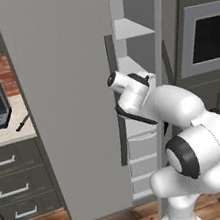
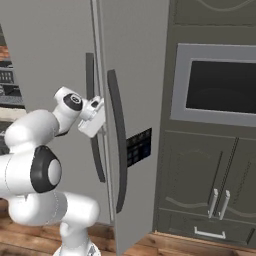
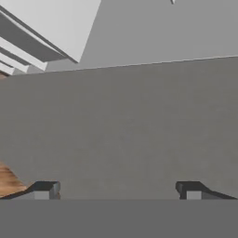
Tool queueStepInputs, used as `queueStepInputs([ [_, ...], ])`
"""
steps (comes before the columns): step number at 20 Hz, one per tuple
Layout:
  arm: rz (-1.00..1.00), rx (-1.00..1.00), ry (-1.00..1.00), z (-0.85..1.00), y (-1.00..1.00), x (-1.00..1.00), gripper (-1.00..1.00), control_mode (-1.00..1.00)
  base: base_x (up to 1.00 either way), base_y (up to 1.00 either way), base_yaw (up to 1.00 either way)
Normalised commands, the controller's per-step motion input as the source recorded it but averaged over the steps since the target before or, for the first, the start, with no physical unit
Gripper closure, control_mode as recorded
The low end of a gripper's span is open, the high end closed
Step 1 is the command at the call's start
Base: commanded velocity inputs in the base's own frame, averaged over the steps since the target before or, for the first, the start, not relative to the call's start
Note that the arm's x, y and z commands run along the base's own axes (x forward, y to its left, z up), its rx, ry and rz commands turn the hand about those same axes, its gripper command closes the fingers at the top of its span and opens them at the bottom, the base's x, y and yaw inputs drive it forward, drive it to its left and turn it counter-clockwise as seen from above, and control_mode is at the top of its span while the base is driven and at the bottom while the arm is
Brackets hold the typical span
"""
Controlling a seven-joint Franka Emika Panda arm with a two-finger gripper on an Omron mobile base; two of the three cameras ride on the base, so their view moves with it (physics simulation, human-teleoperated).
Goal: Retrieve the butter from the fridge and place it on a plate on the dining table. Then retrieve the butter knife by the fridge and place it near the plate.
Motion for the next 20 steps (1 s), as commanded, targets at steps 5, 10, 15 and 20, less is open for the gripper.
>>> queueStepInputs([
  [5, -0.05, -0.05, 0.00, 0.00, -0.78, -0.61, -1.00, -1.00, 0.00, 0.00, 0.00],
  [10, -0.13, -0.05, 0.06, -0.05, -1.00, -0.39, -1.00, -1.00, 0.00, 0.00, 0.00],
  [15, -0.17, -0.05, 0.05, -0.14, -0.97, -0.04, -1.00, -1.00, 0.00, 0.00, 0.00],
  [20, -0.14, 0.00, 0.03, -0.15, -0.78, 0.01, -1.00, -1.00, 0.00, 0.00, 0.00],
])
